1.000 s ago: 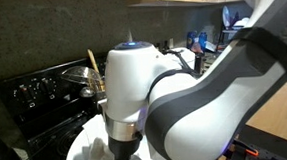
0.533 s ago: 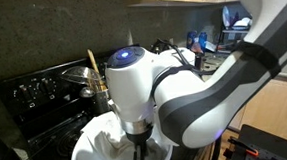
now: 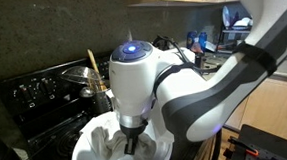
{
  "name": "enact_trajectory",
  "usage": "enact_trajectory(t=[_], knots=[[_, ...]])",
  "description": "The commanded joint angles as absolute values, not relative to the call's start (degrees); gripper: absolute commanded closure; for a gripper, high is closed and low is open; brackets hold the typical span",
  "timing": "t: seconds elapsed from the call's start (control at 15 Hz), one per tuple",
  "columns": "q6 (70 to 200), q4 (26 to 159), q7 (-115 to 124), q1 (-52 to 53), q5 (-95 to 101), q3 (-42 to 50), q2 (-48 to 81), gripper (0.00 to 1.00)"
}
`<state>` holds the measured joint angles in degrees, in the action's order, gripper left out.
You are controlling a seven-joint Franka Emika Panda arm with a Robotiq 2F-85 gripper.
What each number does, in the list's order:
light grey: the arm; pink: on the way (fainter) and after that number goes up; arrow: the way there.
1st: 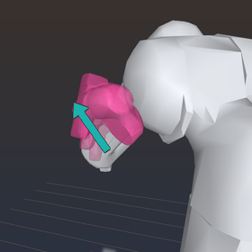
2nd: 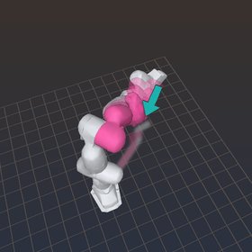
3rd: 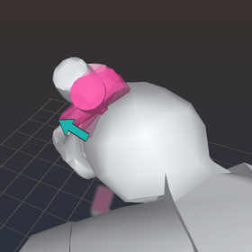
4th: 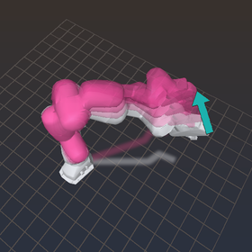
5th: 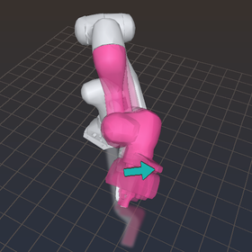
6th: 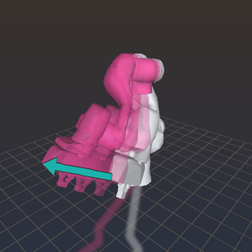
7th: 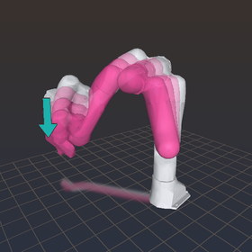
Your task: Remove the object from the cup and place it on the table
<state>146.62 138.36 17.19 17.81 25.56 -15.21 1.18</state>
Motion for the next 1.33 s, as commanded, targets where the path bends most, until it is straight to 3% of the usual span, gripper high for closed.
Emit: enact_trajectory(t=[0.0, 0.47, 0.87, 1.27], knots=[[145.2, 139.3, 8.5, 17.1, 12.3, -15.6, -4.8, 0.97], [139.8, 139.3, -4.0, 16.3, -4.8, -10.3, -22.2, 0.97], [130.0, 140.0, -1.1, 7.1, 3.3, -5.4, -37.3, 0.97], [117.5, 140.0, -3.8, 1.7, 7.8, -1.5, -43.4, 0.97]])
